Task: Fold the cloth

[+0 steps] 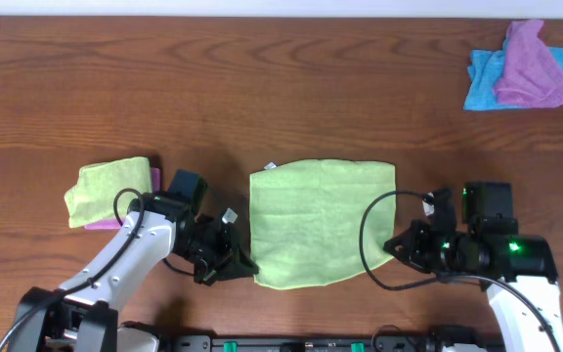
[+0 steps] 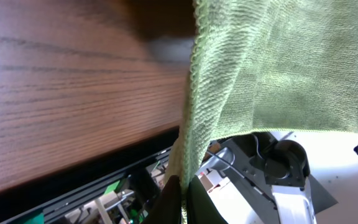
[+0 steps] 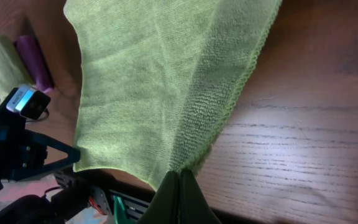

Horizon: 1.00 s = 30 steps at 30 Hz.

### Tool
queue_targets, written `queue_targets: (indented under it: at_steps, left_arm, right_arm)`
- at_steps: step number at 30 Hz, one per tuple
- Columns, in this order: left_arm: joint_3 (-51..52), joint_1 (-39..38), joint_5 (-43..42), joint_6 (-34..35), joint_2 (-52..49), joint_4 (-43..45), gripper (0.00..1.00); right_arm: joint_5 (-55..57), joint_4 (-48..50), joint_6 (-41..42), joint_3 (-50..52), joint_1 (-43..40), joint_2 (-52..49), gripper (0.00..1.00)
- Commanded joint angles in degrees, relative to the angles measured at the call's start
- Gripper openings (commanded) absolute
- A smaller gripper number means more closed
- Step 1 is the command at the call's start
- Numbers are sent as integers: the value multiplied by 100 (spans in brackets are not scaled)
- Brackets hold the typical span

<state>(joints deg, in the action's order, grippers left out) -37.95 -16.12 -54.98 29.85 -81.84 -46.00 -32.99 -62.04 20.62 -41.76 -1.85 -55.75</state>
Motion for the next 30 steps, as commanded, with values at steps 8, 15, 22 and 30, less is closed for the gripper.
queue_targets:
  at_steps: [8, 15, 22, 30]
  left_arm:
    - [22, 35, 201, -133, 44, -70, 6]
    - [22, 35, 26, 20, 44, -151, 5]
    - [20, 35, -13, 203, 44, -166, 6]
    - [17, 35, -66, 1174, 44, 627, 6]
  right_arm:
    - [66, -13, 79, 24, 74, 42, 1]
    - [66, -59, 293, 24, 74, 42, 1]
    - [173, 129, 424, 24, 74, 42, 1]
    - [520, 752, 516, 24, 74, 35, 1]
